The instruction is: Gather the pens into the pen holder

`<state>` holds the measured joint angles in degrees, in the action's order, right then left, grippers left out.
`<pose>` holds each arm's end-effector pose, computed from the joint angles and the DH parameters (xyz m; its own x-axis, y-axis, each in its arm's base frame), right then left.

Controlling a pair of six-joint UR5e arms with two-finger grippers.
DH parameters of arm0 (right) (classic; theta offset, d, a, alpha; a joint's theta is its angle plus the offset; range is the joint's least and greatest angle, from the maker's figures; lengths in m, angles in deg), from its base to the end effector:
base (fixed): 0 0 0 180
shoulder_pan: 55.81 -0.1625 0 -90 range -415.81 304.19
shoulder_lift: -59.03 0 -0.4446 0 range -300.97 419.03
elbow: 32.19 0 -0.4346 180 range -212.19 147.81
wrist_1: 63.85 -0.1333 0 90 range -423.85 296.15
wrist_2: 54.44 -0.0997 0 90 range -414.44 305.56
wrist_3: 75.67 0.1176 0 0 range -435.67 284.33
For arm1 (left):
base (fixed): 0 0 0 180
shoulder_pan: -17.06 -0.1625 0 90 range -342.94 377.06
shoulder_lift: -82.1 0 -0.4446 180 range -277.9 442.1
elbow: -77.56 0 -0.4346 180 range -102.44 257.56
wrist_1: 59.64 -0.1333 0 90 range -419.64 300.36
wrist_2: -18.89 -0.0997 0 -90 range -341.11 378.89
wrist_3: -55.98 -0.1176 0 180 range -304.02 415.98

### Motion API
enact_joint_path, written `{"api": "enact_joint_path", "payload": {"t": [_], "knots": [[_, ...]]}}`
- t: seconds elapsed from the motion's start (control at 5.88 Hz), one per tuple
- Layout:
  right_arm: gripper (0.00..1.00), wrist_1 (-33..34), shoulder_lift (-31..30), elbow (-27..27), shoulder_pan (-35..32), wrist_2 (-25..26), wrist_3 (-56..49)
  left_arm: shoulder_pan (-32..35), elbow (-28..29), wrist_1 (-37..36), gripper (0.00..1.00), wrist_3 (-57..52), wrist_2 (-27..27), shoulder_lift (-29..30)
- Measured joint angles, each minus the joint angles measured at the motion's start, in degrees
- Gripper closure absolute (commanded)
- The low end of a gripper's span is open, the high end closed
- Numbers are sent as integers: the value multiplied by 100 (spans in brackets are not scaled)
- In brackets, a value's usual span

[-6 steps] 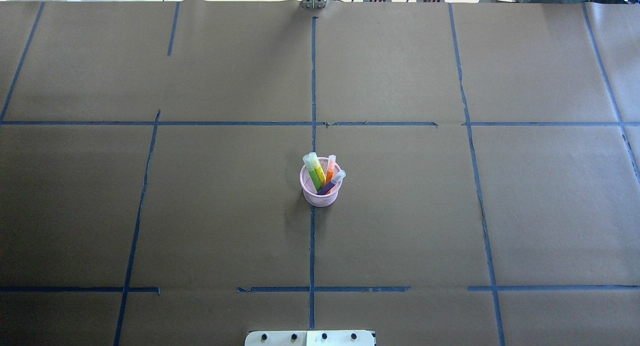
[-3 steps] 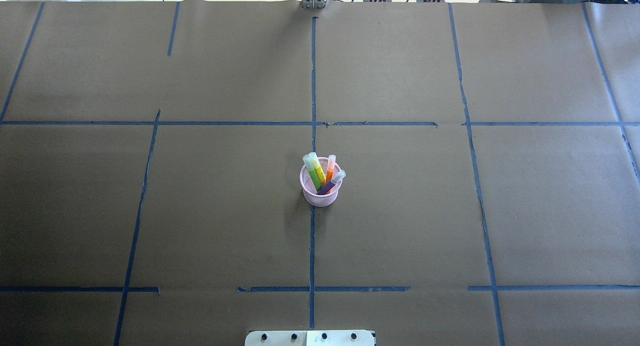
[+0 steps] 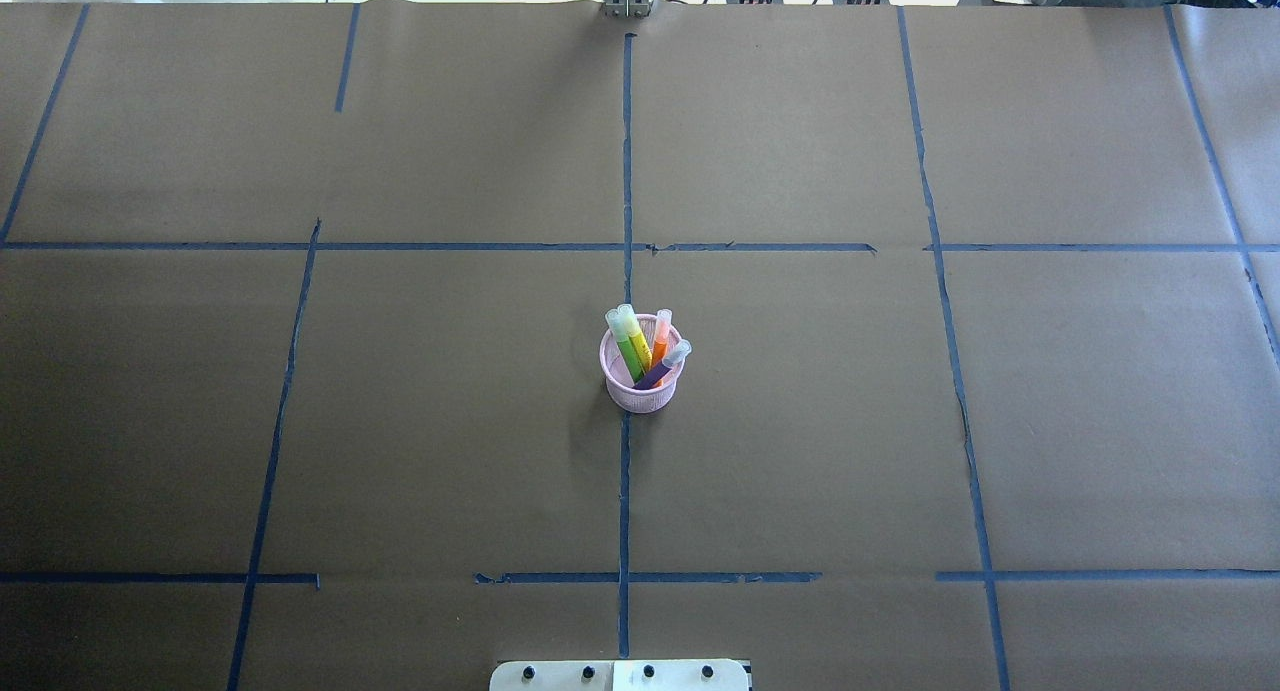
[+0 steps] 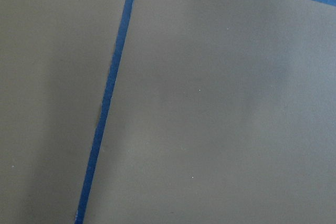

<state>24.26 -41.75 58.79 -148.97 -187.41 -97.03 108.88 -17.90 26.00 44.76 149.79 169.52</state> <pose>0.0769 -0.4284 0.7722 0.6955 -0.2354 0.6789 0.2134 0.9699 0.1177 -0.0725 -0.5094 0.6762 0.7467 0.1543 -0.6470 -0.1158 0.9880 0.1020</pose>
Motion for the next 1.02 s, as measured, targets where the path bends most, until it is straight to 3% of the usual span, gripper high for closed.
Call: {"api": "enact_joint_path", "payload": {"t": [1.02], "knots": [[0, -4, 3, -13, 0, -22, 10, -23, -5, 27, 0, -10, -1, -223]]}}
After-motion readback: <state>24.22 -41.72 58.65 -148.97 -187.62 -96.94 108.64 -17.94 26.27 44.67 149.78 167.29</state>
